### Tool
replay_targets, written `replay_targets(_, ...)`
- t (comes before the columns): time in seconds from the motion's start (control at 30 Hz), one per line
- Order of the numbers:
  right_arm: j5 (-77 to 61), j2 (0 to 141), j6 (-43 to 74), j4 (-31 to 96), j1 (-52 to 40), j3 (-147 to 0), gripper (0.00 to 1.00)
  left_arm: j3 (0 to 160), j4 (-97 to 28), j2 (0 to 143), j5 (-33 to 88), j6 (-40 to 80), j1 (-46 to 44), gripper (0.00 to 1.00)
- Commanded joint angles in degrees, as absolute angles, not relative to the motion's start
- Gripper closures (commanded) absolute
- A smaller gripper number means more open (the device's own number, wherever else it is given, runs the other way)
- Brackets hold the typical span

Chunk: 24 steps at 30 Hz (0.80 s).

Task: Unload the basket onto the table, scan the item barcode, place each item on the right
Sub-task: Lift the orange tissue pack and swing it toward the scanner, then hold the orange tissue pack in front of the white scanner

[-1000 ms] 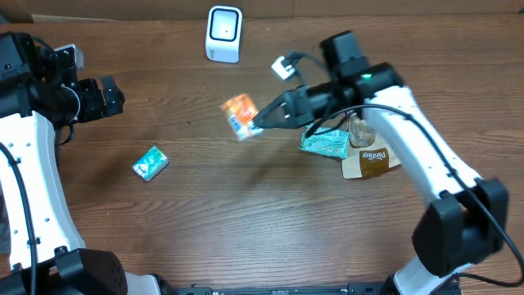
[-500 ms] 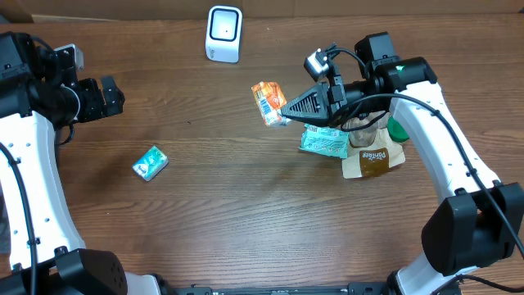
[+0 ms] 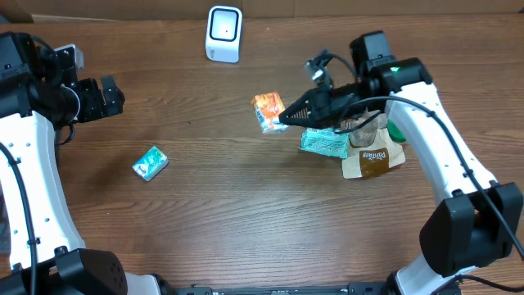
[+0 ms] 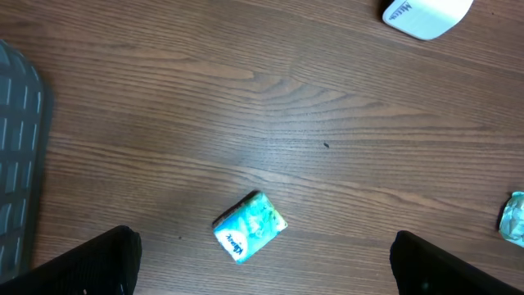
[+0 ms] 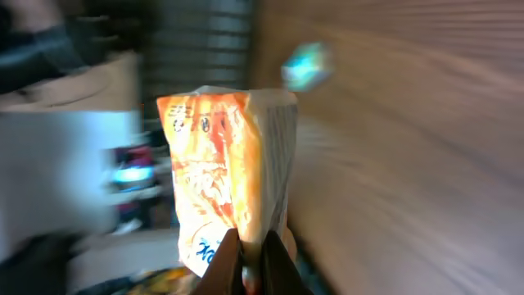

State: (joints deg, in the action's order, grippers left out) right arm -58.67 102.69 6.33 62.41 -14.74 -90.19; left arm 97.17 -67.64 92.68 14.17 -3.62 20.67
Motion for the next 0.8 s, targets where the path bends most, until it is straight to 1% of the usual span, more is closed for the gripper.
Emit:
replay_targets(0.0,-35.53,101.91,15.49,60.51,-18.83,-91.48,0.96,97.12,-67.44,92.25,14.44,-5.17,20.6,0.0)
replay_targets(0.13,-26.87,104.49,16.29,62.65,-21.45,-100.01,0.97,97.12,-67.46,92.25,14.44,-5.17,20.6,0.0)
replay_targets(0.23,-18.74,109.58,16.32,66.19,-22.98,-111.55,0.97,97.12,-67.44,92.25,14.44,-5.17,20.6,0.0)
replay_targets(0.33,-10.46,114.8,14.41,65.45,-24.43,-121.12,0.96,97.12,-67.46,92.25,14.44,-5.17,20.6,0.0)
replay_targets(0.4,-2.13,118.08,11.64,60.45,-25.69,-125.01,0.96,97.12,-67.46,92.25,14.44,-5.17,20.6,0.0)
replay_targets(0.6,21.69,125.21,-2.85,33.52,-29.36,-124.84,0.96,97.12,-67.44,92.25,14.44,-5.17,20.6,0.0)
replay_targets(0.67,23.97,128.11,-12.08,23.97,-30.09,-124.84,0.96,97.12,-67.46,92.25,14.44,-5.17,20.6,0.0)
replay_targets(0.77,23.94,131.79,-23.33,13.72,-30.72,-124.84,0.96,97.12,-67.44,92.25,14.44,-5.17,20.6,0.0)
